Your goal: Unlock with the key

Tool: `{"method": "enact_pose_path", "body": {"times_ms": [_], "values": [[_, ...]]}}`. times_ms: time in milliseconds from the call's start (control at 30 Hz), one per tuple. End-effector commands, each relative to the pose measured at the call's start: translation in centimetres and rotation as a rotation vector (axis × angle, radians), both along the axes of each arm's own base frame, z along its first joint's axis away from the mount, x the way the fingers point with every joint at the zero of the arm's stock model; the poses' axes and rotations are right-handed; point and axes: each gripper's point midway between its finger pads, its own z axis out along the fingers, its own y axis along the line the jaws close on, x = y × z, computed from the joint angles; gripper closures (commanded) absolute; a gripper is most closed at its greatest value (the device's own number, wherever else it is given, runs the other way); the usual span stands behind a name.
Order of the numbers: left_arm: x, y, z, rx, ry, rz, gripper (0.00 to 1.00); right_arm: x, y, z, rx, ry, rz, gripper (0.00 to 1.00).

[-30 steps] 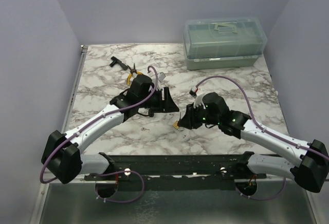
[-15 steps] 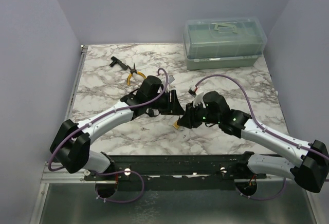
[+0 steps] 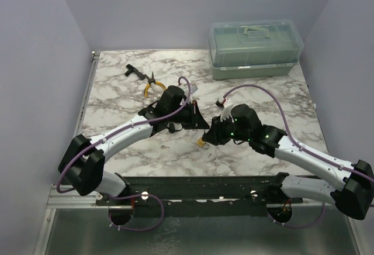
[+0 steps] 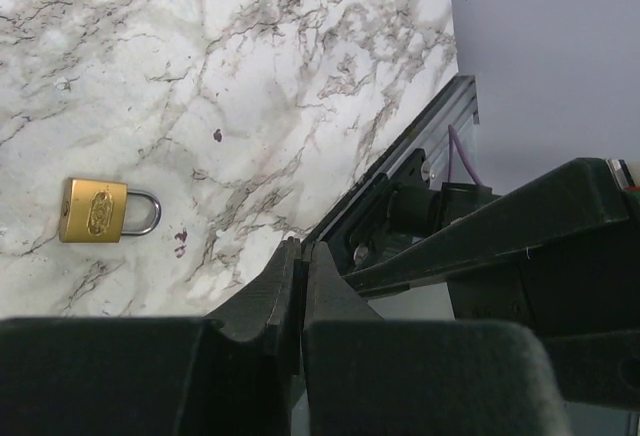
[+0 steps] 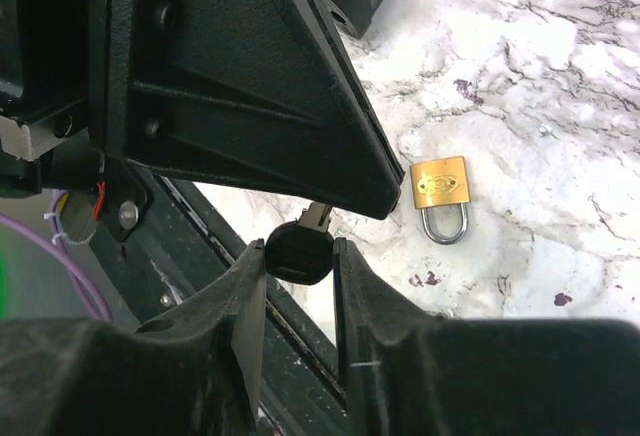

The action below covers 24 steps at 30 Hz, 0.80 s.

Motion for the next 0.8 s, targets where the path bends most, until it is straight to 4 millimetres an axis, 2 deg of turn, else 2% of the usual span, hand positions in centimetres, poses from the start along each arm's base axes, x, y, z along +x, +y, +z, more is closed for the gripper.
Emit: {"method": "enact_pose_path", "body": {"times_ms": [0, 33, 100, 200, 400, 600, 767], "values": [[1.2, 0.0, 1.6, -0.027, -0.037, 0.065, 1.00, 0.7, -0.3, 1.0, 0.010, -0.011, -0.060, 0.54], [1.4, 0.2, 1.9, -0.031, -0.048, 0.076, 1.00, 0.7, -0.4, 1.1, 0.015, -0.007, -0.072, 0.40], [1.7, 0.5, 2.7, -0.044, -0.080, 0.102, 1.00, 0.6, -0.7, 1.2, 0.032, -0.011, -0.086, 0.21], [2.3, 1.3, 3.9, -0.076, -0.133, 0.146, 1.00, 0.4, -1.0, 2.4, 0.101, -0.039, -0.111, 0.12], [2.5, 2.6, 7.7, -0.237, -0.230, 0.198, 1.00, -0.8, -0.4, 5.4, 0.299, -0.045, -0.103, 0.12], [2.0, 3.8, 12.1, -0.384, -0.325, 0.228, 1.00, -2.5, 0.7, 11.7, 0.618, -0.088, -0.021, 0.17], [1.0, 4.6, 15.6, -0.510, -0.384, 0.239, 1.00, -3.2, 0.9, 15.1, 0.786, -0.134, 0.028, 0.23]]}}
